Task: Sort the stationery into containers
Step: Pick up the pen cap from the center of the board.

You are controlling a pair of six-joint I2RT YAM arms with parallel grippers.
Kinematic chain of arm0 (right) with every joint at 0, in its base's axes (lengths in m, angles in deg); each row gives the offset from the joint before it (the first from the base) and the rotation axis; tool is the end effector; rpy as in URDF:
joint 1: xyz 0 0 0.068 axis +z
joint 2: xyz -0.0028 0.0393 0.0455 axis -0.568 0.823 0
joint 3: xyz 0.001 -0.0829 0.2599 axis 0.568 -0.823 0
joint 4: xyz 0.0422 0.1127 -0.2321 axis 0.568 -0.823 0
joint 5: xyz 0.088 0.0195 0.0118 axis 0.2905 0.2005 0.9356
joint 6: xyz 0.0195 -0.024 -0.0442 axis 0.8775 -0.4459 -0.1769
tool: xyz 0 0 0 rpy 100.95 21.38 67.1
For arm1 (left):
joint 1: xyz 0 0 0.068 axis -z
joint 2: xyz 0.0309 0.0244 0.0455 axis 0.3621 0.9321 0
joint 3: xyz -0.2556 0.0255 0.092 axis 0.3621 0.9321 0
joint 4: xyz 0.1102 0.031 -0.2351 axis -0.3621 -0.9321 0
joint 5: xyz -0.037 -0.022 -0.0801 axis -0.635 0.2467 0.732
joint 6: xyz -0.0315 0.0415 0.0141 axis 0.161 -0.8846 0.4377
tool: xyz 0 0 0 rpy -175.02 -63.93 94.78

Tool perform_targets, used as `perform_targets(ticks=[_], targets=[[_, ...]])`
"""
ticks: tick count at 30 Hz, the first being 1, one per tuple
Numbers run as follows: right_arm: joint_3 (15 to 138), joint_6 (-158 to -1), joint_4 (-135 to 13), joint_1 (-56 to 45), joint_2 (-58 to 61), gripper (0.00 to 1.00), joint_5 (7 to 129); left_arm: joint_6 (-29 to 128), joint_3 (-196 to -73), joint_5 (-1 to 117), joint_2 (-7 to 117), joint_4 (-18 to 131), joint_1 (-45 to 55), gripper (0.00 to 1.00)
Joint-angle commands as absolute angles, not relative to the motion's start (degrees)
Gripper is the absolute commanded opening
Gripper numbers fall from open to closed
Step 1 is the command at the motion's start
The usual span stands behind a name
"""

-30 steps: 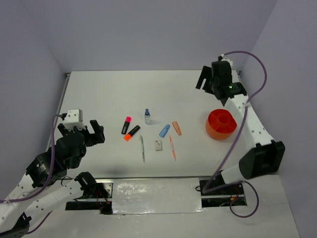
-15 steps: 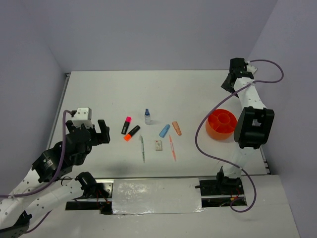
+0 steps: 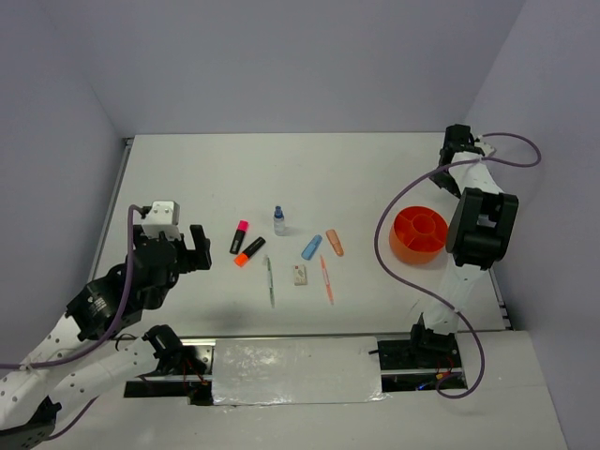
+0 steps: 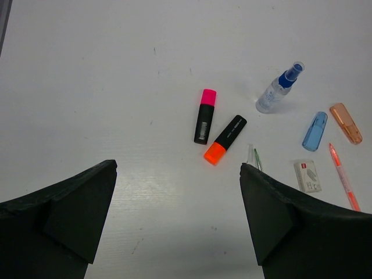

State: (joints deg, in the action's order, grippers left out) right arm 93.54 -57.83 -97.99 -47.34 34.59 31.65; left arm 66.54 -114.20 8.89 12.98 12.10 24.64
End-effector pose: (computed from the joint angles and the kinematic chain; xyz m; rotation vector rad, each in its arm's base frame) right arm 0.4181 -0.1117 0.2277 1.0422 2.2849 -0.5319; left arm 0.0896 -0.0587 0.3537 -0.1684 1.8750 -0.1762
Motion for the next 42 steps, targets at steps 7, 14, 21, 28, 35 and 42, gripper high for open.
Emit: perform_targets(ticks=[7,14,21,28,35,42], targets=[[94.15,-61.64,-95.21,-47.62,39.09,0.87,31.1,65.87,-113.96,9.06,14.05,13.77,24.47,0.99],[94.85,-63.14,-95.65,-48.32,41.11,0.88,30.66,65.52,-113.78,9.59,13.08,14.12,24.47,0.99],[95.29,-63.4,-96.79,-49.9,42.69,0.88,30.75,65.17,-113.6,10.2,11.94,14.39,24.47,0.99],[95.29,-63.49,-96.44,-51.13,43.05,0.87,32.23,64.82,-113.52,10.82,11.24,14.74,24.47,0.99],[95.82,-64.81,-96.44,-52.28,44.28,0.86,35.84,64.64,-113.52,11.08,11.06,14.83,24.47,0.99],[96.43,-65.59,-96.44,-54.3,45.77,0.82,40.93,64.64,-113.52,11.35,11.15,15.0,24.47,0.99]])
